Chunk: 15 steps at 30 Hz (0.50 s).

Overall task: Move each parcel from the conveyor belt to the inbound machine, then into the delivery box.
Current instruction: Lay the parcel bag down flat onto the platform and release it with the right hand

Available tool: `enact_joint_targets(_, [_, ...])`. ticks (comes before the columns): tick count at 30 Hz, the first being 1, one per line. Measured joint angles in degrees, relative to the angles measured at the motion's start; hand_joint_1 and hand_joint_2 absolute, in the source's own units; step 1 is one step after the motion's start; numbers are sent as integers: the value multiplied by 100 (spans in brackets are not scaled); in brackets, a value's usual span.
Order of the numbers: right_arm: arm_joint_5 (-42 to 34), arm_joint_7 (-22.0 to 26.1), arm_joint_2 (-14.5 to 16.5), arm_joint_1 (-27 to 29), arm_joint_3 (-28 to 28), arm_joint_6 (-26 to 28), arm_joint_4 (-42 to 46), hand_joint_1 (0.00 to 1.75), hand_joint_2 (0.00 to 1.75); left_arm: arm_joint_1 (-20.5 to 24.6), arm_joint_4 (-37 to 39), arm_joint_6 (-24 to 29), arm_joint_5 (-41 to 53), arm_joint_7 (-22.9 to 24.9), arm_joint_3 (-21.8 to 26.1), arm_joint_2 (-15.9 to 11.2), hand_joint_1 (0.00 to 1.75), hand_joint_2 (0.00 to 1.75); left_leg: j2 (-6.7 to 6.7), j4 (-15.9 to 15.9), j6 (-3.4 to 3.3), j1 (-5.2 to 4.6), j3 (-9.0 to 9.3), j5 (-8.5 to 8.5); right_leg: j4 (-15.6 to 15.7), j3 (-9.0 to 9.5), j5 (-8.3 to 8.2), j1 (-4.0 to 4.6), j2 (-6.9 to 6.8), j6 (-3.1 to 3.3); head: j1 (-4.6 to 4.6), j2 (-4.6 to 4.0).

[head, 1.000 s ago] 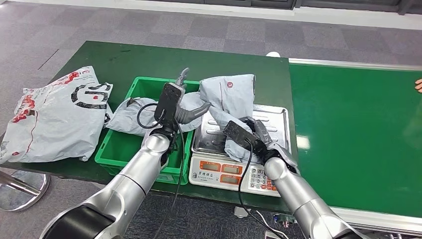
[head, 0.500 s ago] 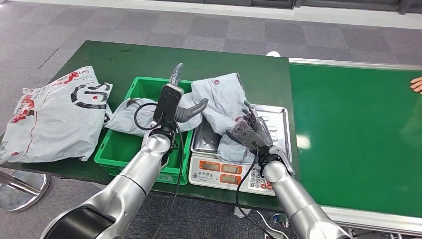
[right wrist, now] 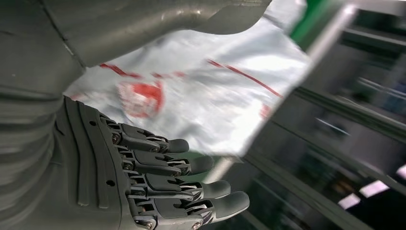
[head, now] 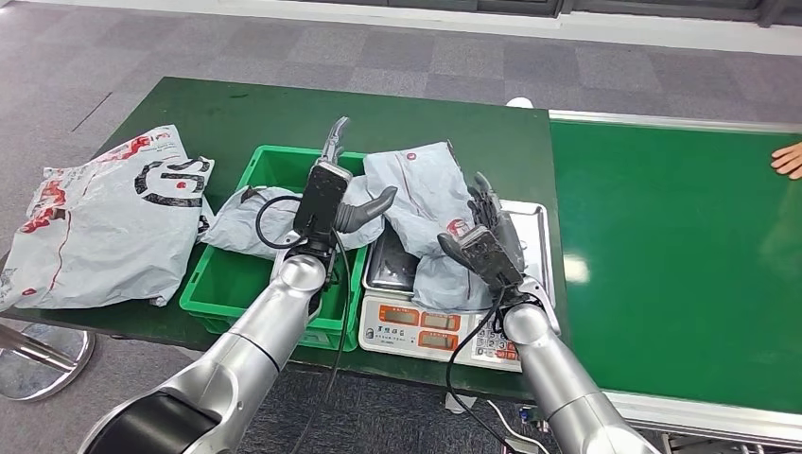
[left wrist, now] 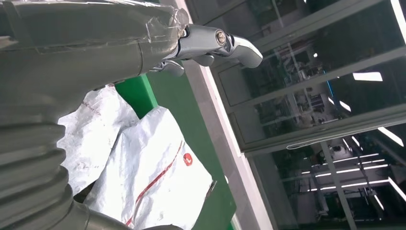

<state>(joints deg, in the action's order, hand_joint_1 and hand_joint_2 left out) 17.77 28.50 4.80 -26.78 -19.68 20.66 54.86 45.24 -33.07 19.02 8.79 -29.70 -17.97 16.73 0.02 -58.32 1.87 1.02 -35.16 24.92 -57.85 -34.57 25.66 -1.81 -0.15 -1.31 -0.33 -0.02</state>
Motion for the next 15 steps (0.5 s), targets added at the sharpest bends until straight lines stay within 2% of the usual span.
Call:
enact_joint_targets(5, [-565,390,-1,174,248,478,543,0,175,33,102,-267,309,270,-204,23,0,175,0,0,-1,-2,-3,1,0,-2,0,-2,1,0,0,0])
enact_joint_targets(11, [-687,411,-13,216,523,751,887,0,175,99,283,-425,454,454,-382,38,0,175,4,0,0,-2,-2,1,0,-5,0,-2,4,0,1,0])
enact_joint_targets(15, [-683,289,-53,260,678,1343,935,0,175,146,418,-672,807,831,-564,43,0,175,2,0,0,-2,-2,0,0,-6,0,-2,2,0,0,0])
